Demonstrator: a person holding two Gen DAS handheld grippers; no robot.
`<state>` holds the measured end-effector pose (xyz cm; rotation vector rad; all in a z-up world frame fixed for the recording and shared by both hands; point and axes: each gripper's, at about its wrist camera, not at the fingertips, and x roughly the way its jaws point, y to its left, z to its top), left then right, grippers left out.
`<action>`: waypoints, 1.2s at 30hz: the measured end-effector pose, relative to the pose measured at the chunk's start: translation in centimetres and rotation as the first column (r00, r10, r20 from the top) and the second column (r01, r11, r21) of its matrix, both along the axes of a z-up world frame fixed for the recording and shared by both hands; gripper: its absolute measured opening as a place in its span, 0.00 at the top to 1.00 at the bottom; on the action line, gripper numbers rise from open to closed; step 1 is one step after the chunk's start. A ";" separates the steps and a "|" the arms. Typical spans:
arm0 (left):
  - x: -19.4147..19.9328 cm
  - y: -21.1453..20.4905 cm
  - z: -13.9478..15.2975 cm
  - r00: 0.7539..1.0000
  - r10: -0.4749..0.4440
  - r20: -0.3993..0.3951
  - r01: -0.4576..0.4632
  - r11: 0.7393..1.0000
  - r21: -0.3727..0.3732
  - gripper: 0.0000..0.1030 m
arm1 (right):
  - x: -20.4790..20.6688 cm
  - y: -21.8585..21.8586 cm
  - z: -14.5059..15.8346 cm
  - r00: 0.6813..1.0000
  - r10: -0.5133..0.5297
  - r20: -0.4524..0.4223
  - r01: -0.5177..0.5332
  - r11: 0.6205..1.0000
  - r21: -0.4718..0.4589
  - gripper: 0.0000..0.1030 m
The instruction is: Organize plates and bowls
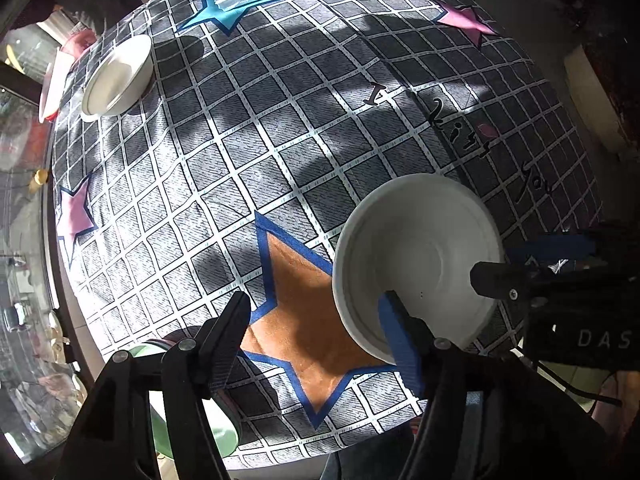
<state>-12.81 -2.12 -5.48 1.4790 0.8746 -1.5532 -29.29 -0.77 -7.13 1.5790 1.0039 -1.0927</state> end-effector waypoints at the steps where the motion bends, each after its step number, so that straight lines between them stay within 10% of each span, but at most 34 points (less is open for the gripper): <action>1: 0.6 0.0 0.1 1.000 0.010 0.001 -0.010 1.000 -0.002 0.28 | -0.2 -0.1 0.2 1.000 -0.007 0.003 0.007 1.000 -0.010 0.12; 16: 8.1 -5.2 2.7 0.960 0.276 -0.054 -0.277 0.961 -0.007 0.26 | 1.9 -6.6 2.6 0.997 0.057 -0.042 -0.060 0.995 -0.080 0.12; 36: 18.8 -24.1 2.5 0.824 0.567 0.006 -0.555 0.808 -0.198 0.26 | 15.2 -27.1 1.5 0.976 0.218 0.028 -0.208 0.956 -0.206 0.12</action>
